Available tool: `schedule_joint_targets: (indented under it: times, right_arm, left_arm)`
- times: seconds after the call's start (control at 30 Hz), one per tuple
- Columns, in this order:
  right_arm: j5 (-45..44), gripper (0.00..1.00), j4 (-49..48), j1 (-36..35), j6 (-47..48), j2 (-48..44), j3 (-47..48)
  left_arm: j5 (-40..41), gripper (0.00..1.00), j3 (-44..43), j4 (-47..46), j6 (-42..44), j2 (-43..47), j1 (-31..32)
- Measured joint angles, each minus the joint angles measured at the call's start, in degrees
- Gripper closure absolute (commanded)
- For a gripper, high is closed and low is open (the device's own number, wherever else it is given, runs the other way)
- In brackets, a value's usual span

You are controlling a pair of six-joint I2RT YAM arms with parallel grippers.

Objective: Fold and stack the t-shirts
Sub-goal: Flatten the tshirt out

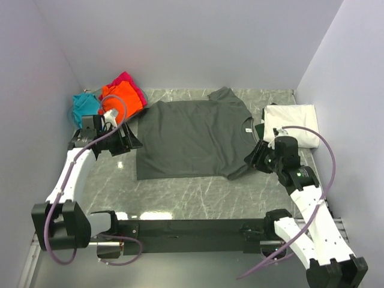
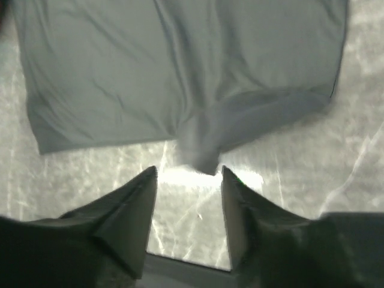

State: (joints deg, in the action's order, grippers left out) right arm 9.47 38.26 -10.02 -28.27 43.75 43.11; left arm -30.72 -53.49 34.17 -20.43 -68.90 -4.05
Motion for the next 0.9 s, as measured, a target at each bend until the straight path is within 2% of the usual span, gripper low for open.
schedule_joint_targets:
  times: [0.2, 0.33, 0.47, 0.6, 0.73, 0.9]
  right_arm:
    - [-1.1, 0.39, 5.3, -1.4, -0.2, -5.8, 1.0]
    - [-1.4, 0.39, 4.1, -1.6, -0.3, -5.9, 1.0]
    - [-0.9, 0.39, -1.9, -1.7, -0.7, -0.5, -0.5]
    - [-0.8, 0.39, -7.8, -2.1, -0.7, 7.0, -2.4]
    - [-1.0, 0.39, -12.3, -3.6, -1.1, 12.7, -4.2]
    - [-2.0, 0.39, -17.2, -8.7, -2.5, 18.6, -6.6]
  left_arm:
    - [6.1, 0.25, -2.8, 1.2, -1.6, 3.6, 2.1]
    - [9.5, 0.26, -3.2, -3.1, -5.4, 2.0, 8.4]
    - [12.0, 0.26, -3.3, -9.5, -9.4, -4.3, 18.0]
    - [12.2, 0.26, -2.7, -16.4, -12.7, -11.2, 24.0]
    - [12.1, 0.25, 0.2, -22.4, -15.2, -16.3, 26.4]
    - [12.3, 0.25, 6.7, -25.2, -16.4, -17.9, 26.4]
